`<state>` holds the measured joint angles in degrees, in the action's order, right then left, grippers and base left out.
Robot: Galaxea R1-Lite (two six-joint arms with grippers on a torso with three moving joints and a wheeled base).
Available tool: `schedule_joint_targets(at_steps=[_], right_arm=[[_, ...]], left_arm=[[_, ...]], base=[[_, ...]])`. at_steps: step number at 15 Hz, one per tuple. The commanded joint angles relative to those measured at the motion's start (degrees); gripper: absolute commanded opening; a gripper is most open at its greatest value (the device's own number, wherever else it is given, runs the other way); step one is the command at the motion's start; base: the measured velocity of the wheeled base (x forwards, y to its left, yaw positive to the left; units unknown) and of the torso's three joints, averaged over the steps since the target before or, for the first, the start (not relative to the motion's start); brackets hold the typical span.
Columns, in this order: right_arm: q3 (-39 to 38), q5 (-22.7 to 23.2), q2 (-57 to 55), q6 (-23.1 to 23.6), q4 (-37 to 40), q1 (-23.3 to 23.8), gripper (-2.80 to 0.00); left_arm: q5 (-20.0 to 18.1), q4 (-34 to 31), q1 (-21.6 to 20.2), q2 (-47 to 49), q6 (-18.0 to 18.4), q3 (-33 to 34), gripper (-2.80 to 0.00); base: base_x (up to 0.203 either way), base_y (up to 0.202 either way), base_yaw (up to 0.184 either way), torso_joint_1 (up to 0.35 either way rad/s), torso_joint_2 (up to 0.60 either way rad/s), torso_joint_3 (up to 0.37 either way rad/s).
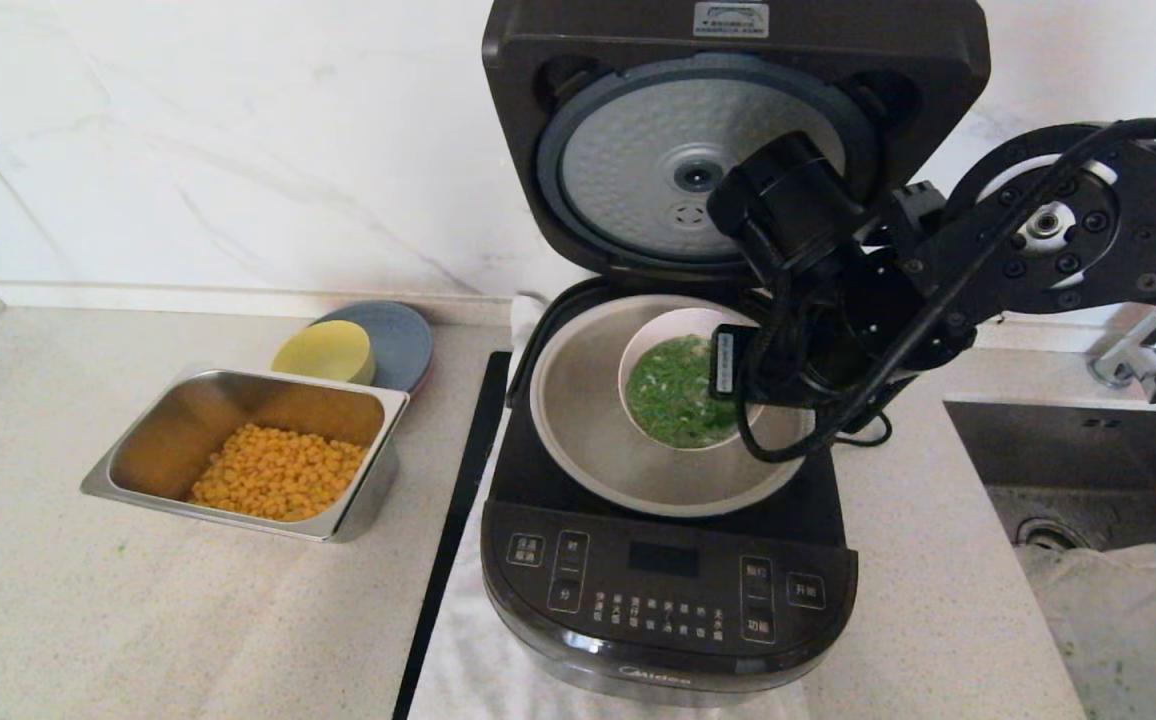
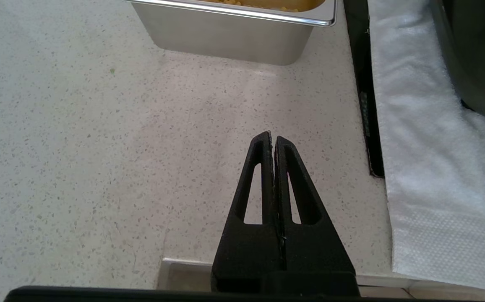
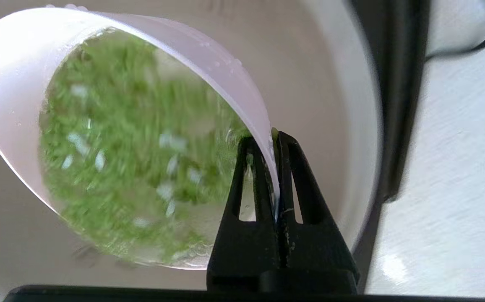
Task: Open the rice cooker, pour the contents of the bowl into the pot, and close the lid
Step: Pour the water from the bowl into the rice cooker
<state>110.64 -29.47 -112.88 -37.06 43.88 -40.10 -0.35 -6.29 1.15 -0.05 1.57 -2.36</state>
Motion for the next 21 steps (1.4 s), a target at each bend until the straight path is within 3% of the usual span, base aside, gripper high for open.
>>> schedule_joint_targets(at_steps=[1,6,12,15,21], right_arm=[[-0.2,-2.7,0.3,2.0,-1.1,-1.3,-2.8],[-0.1,-11.3,0.2,8.4,-3.5,-5.0,-2.8],[-0.1,-19.9,-0.4,11.5,-6.1,-7.7,-2.8],[-1.9,-24.5,-0.8,13.3,-10.6,-8.9,-2.8],[-11.2,-27.9,1.9,14.4,-23.9,-11.0,-2.8]], left_arm=[[0.0,0.0,0.0,0.0,0.0,0.0,-2.8],[0.0,0.0,0.0,0.0,0.0,0.0,-2.8],[0.0,0.0,0.0,0.0,0.0,0.0,-2.8],[0.0,0.0,0.0,0.0,0.0,0.0,-2.8],[0.0,0.0,0.0,0.0,0.0,0.0,-2.8]], base=[[0.0,0.0,0.0,0.0,0.0,0.0],[0.0,0.0,0.0,0.0,0.0,0.0],[0.0,0.0,0.0,0.0,0.0,0.0],[0.0,0.0,0.0,0.0,0.0,0.0],[0.0,0.0,0.0,0.0,0.0,0.0]])
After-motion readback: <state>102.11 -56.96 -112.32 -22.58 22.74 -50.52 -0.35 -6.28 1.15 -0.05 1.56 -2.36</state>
